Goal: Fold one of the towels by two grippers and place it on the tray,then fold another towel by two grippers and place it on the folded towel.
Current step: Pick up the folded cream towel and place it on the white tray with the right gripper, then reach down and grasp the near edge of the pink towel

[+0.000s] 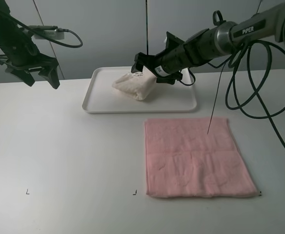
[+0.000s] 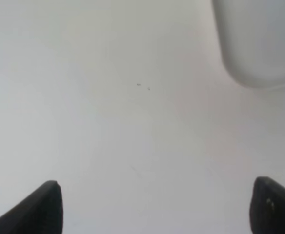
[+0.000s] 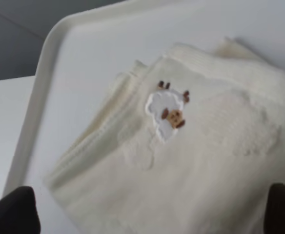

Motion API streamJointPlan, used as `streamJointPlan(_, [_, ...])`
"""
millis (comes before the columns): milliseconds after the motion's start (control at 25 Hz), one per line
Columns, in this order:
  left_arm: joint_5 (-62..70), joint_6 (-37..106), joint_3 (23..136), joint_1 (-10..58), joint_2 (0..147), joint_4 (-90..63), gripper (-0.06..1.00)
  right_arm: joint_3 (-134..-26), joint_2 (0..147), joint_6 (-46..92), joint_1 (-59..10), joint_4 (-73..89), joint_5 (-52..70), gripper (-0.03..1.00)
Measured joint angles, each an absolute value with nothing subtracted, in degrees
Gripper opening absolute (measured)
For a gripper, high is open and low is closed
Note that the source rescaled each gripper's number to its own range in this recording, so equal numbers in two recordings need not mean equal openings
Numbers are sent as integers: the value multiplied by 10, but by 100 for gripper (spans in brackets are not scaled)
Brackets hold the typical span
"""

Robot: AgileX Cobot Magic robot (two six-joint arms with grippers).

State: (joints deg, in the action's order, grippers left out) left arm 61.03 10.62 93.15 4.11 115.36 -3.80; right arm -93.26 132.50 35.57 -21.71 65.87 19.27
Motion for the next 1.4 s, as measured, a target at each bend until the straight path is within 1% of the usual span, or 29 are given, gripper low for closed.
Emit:
streamJointPlan(120, [610,106,931,41,1154,-43,99,-933,1286,329,-214,600,194,100])
streamJointPlan(240, [610,106,931,41,1154,-45,99,-933,1248,293,-197,526,214,100])
streamJointPlan(320, [610,106,931,41,1154,-45,99,-933,1226,267,-175,477,249,100])
streamJointPlan(480, [610,109,931,41,1154,-56,99,-926,1188,224,-109,405,328,100])
streamJointPlan(560, [610,118,931,46,1154,-58,99,-905,1166,230,-77,374,362,100])
streamJointPlan(640, [608,139,931,60,1154,-58,99,-884,1143,256,-63,318,396,100])
streamJointPlan(800, [595,209,931,105,1154,-59,99,-862,1115,339,-64,221,505,100])
streamJointPlan(880, [591,257,931,133,1154,-59,99,-857,1108,384,-65,211,559,100])
streamJointPlan(1000, [590,335,931,178,1154,-60,99,-847,1092,452,-73,222,609,100])
streamJointPlan(1080, [592,377,931,200,1157,-64,99,-840,1070,479,-83,228,627,100])
streamJointPlan(1200, [595,409,931,209,1161,-64,99,-819,1028,501,-99,224,635,100])
streamJointPlan(1400, [613,439,927,210,1162,-76,99,-729,938,505,-144,159,617,100])
